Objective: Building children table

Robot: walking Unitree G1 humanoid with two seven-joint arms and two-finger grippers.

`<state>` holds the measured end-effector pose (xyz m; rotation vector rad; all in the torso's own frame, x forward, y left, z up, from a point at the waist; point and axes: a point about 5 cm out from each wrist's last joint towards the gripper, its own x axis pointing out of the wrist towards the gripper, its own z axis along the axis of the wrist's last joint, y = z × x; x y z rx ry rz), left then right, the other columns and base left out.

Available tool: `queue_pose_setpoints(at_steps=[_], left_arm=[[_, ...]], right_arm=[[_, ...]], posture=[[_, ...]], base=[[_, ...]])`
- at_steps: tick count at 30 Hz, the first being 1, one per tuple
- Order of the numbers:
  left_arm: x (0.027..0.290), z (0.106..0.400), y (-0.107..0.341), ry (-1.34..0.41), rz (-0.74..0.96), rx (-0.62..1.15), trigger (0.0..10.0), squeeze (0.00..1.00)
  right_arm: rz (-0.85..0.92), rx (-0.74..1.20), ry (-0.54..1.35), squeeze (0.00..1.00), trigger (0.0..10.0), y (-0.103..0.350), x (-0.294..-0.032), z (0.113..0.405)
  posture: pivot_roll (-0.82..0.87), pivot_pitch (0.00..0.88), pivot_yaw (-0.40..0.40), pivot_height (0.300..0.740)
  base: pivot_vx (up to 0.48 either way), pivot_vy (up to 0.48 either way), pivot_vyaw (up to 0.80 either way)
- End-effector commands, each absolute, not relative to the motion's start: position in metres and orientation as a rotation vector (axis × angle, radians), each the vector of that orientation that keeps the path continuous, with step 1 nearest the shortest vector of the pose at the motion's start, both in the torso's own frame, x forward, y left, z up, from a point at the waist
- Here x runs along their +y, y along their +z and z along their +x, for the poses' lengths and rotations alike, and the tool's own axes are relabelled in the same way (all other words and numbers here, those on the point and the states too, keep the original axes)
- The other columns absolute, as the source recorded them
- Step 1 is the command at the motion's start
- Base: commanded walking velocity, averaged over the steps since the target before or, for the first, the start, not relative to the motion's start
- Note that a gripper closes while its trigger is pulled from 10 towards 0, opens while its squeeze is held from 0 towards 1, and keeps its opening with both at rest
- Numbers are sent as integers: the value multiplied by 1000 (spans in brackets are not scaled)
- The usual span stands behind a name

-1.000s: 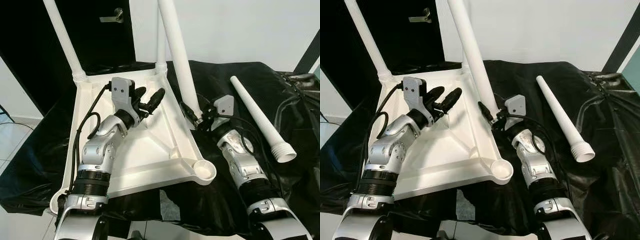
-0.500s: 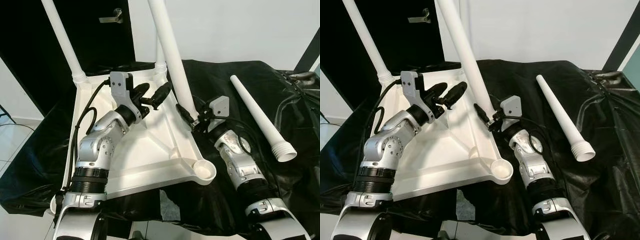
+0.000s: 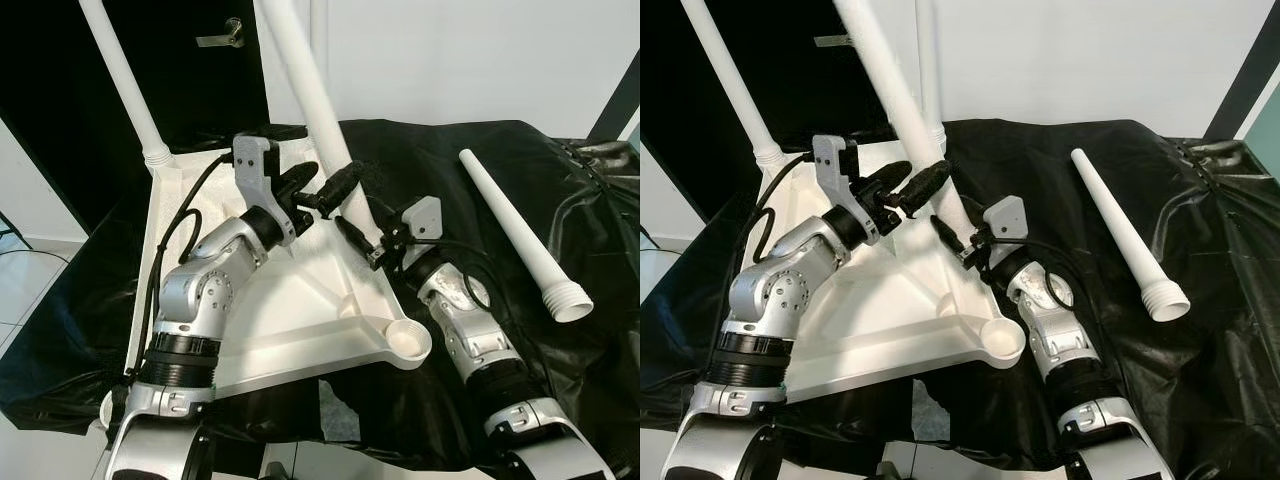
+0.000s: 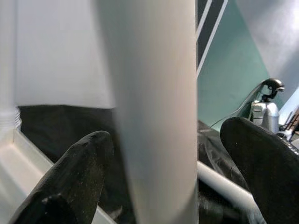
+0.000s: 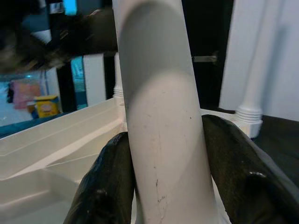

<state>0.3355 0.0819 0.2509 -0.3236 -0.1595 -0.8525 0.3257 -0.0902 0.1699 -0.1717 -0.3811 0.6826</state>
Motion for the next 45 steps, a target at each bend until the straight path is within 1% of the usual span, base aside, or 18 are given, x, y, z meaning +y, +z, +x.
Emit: queue_pose_setpoints(at_steps=[1, 6, 7, 8, 9, 17, 19, 21, 22, 23, 24, 28, 29, 31, 32, 35, 37, 45], left_arm=[[75, 330, 255, -1051, -313, -187, 10000, 0], [75, 330, 266, -1077, -349, -205, 10000, 0], [75, 331, 267, -1071, -348, -207, 4745, 0], [75, 331, 267, -1071, -348, -207, 4745, 0], [75, 331, 268, -1067, -358, -206, 0, 0], [75, 330, 267, -1066, -356, -203, 0, 0], [71, 327, 268, -1070, -308, -214, 0, 0], [71, 327, 268, -1070, -308, -214, 0, 0], [69, 325, 269, -1071, -290, -215, 0, 0], [66, 322, 271, -1078, -265, -224, 9647, 0], [64, 320, 272, -1079, -245, -230, 10000, 0], [61, 317, 276, -1069, -224, -253, 10000, 0], [57, 314, 278, -1054, -207, -276, 10000, 0], [56, 313, 278, -1051, -202, -282, 10000, 0], [53, 311, 278, -1050, -189, -290, 10000, 0], [51, 310, 279, -1050, -181, -295, 10000, 0], [42, 305, 279, -1039, -165, -318, 10000, 0], [29, 301, 277, -1014, -99, -354, 10000, 0]], right_arm=[[-176, -381, 705, 0, 10000, 169, -86, 323], [-182, -376, 713, 0, 10000, 167, -84, 322], [-184, -376, 712, 0, 10000, 167, -84, 322], [-184, -376, 712, 0, 10000, 167, -84, 322], [-187, -377, 710, 0, 10000, 167, -84, 321], [-202, -382, 695, 0, 10000, 168, -85, 322], [-188, -358, 693, 0, 10000, 166, -85, 322], [-188, -358, 693, 0, 10000, 166, -85, 322], [-178, -342, 682, 263, 10000, 166, -86, 323], [-167, -329, 671, 1000, 10000, 166, -87, 325], [-163, -318, 672, 1000, 10000, 166, -87, 325], [-160, -279, 659, 1000, 10000, 166, -86, 328], [-180, -241, 618, 1000, 10000, 167, -86, 333], [-187, -236, 607, 1000, 10000, 168, -86, 334], [-211, -232, 597, 12, 10000, 171, -85, 335], [-226, -229, 592, 0, 10000, 173, -85, 336], [-283, -219, 612, 0, 10000, 177, -81, 337], [-309, -205, 655, 0, 10000, 184, -72, 336]], posture=[[37, 0, 53, 740], [33, 0, 56, 740], [30, 0, 59, 740], [30, 0, 59, 740], [30, 0, 60, 740], [29, 0, 57, 740], [31, 0, 52, 740], [31, 0, 52, 740], [32, 0, 48, 740], [33, 0, 45, 740], [33, 0, 45, 740], [35, 0, 42, 740], [36, 0, 42, 740], [36, 0, 42, 740], [38, 0, 40, 740], [38, 0, 40, 740], [41, 0, 36, 740], [41, 0, 35, 740]], base=[[0, 0, 0], [0, 0, 0], [0, 0, 0], [0, 0, 0], [0, 0, 0], [0, 0, 0], [0, 0, 0], [0, 0, 0], [0, 0, 0], [0, 0, 0], [0, 0, 0], [0, 0, 0], [0, 0, 0], [0, 0, 0], [0, 0, 0], [0, 0, 0], [0, 0, 0], [0, 0, 0]])
